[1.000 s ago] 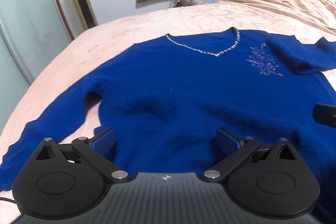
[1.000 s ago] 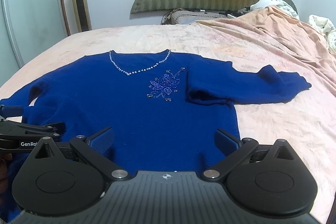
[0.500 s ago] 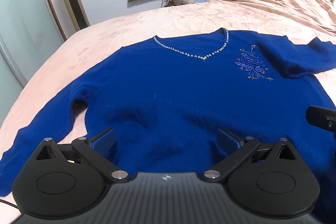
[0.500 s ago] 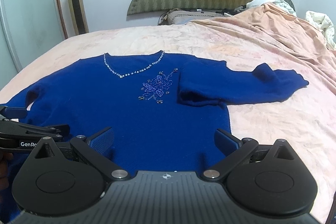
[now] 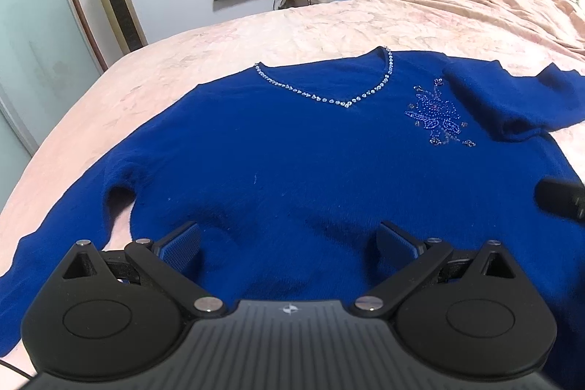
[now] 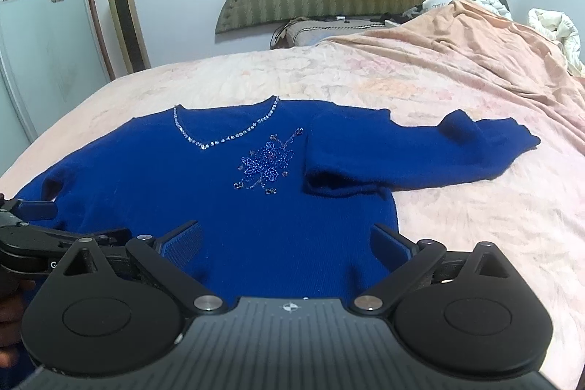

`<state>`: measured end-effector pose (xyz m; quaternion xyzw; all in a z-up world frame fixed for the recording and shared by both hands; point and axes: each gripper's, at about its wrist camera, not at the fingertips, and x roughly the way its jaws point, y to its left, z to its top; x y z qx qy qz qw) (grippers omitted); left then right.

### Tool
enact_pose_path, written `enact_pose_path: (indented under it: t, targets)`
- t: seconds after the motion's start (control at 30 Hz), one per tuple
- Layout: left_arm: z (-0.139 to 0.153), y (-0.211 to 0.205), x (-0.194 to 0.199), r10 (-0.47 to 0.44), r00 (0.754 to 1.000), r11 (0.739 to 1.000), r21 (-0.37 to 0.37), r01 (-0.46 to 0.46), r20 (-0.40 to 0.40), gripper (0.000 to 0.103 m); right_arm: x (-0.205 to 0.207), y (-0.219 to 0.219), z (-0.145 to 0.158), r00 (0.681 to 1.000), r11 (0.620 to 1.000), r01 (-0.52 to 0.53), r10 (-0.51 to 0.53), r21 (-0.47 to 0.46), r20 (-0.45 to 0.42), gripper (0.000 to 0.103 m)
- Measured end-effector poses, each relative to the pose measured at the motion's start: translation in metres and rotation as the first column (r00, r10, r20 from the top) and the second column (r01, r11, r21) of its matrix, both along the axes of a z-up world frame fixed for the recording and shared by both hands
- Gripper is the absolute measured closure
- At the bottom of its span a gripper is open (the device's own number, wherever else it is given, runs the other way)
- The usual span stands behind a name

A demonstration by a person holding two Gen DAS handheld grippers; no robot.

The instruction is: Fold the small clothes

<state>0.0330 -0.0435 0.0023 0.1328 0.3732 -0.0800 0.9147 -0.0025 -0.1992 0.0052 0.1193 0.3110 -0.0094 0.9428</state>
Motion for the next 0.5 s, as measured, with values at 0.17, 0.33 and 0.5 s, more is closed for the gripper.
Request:
enact_pose_path:
  t: [0.17, 0.33, 0.5]
  targets:
    - [0.004, -0.003, 0.003, -0.024, 1.000, 0.999, -0.038, 0.024, 0.001, 0.000, 0.006, -0.002, -0.002, 1.000, 1.000, -0.021, 0.021, 0.006, -0.010, 0.001]
    - [0.005, -0.013, 0.008, -0.058, 0.998, 0.997, -0.053, 0.058, 0.005, 0.000, 0.010, -0.012, 0.000, 1.000, 0.999, -0.012, 0.013, 0.047, -0.023, 0.006]
    - [0.004, -0.019, 0.015, -0.078, 0.997, 0.994, -0.071, 0.078, -0.007, 0.000, 0.016, -0.038, -0.002, 0.994, 0.988, 0.111, -0.108, 0.108, -0.033, 0.005]
